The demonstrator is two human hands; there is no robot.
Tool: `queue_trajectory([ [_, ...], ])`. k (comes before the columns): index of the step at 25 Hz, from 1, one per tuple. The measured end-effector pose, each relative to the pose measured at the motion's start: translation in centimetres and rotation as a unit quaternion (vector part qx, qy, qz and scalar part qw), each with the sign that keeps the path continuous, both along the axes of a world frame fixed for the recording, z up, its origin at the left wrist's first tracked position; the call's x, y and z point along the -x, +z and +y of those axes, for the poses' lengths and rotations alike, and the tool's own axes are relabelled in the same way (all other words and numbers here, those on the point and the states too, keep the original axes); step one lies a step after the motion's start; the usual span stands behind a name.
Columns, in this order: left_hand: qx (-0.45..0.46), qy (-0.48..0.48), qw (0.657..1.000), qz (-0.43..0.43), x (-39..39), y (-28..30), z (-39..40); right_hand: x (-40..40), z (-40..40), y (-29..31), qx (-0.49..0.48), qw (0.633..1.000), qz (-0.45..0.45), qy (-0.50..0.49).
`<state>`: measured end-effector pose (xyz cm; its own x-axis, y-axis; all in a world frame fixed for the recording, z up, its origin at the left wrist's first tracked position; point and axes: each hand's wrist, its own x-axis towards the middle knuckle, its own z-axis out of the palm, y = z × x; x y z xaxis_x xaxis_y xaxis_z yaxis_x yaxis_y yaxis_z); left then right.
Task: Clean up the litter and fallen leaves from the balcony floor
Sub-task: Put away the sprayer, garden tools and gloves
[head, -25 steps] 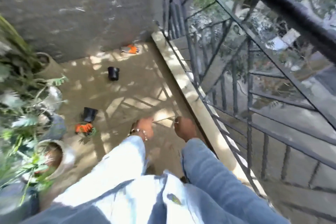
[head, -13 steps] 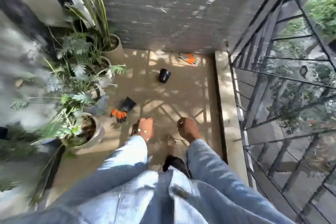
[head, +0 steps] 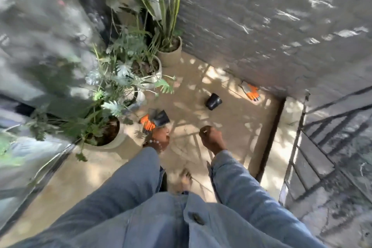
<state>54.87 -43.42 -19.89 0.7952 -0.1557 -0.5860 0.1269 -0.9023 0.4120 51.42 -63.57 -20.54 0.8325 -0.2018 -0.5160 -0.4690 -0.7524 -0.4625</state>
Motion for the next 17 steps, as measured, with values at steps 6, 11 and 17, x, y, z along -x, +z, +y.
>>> queue_trajectory([
  [6,-0.032,0.083,0.995,0.040,-6.6,-3.6,3.6,-10.4,3.4,-3.0,-0.038,0.998,0.032,0.046],
  [11,-0.002,0.158,0.980,0.124,-11.7,-9.0,6.6,-18.1,7.1,-8.4,-0.049,0.991,0.096,0.073],
  [17,0.042,0.327,0.929,0.167,-17.7,-20.2,8.7,-26.5,12.0,-22.0,-0.065,0.971,0.162,0.163],
])
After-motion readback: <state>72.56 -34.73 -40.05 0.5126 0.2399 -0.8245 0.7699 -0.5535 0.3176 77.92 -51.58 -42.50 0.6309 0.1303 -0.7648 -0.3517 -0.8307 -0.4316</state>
